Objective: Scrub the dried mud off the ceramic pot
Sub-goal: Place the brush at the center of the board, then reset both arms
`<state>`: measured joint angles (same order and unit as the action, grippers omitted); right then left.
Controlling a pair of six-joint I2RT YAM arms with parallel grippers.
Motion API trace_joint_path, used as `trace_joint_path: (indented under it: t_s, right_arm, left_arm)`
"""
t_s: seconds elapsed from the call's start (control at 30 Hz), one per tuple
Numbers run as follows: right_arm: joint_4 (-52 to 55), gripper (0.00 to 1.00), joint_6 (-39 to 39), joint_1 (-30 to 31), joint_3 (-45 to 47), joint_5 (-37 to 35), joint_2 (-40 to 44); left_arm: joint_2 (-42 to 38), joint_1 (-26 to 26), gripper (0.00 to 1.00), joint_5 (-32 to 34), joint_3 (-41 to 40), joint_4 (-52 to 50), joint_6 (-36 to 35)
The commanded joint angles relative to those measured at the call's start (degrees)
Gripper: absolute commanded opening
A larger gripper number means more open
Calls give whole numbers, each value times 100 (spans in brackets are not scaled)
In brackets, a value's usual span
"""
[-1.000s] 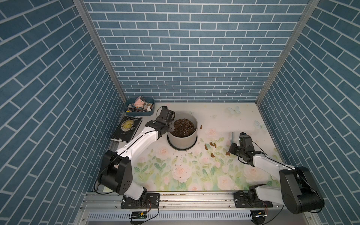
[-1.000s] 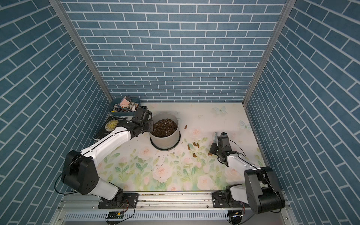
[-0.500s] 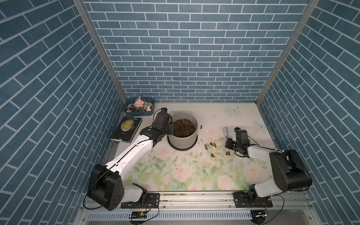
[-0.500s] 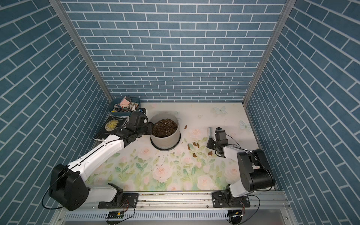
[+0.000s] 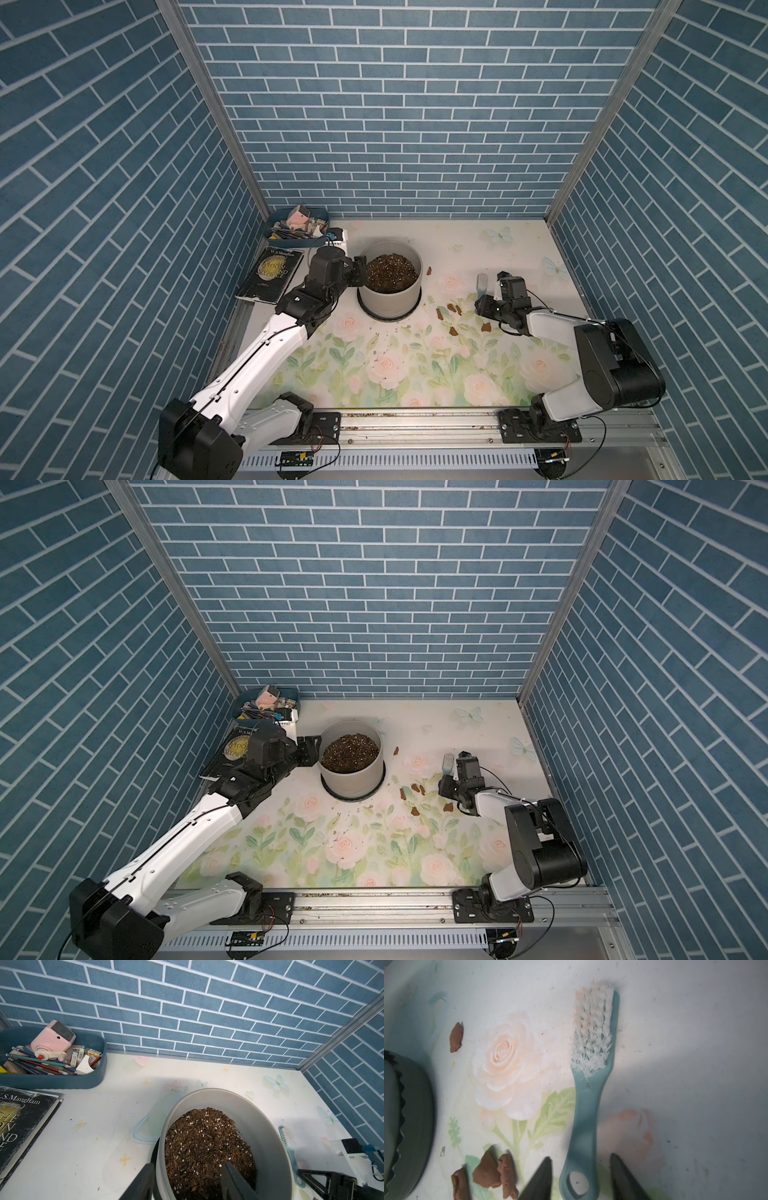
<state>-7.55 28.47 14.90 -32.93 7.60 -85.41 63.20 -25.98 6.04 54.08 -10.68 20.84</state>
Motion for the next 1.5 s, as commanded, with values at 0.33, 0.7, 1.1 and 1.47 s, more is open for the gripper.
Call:
trace_joint_path:
  t_s: [0.33, 0.7, 1.1, 1.47]
  right_arm:
    - [1580, 99, -134, 546, -445, -1552, 2157]
    - [1117, 100, -614, 743, -146, -2745, 3702]
    - [-669, 99, -626, 202, 1042, -4837, 3282]
    - [-4121, 99, -1609, -857, 2423, -4507, 1987]
  left_arm:
    - [-915, -16, 87, 1468, -210, 491, -3]
    - [-1188, 27, 100, 4279, -1911, 3325, -873]
    - [345, 1461, 100, 3571, -3344, 5911, -1304]
    - [1357, 2051, 100, 2118, -3640, 6715, -1547]
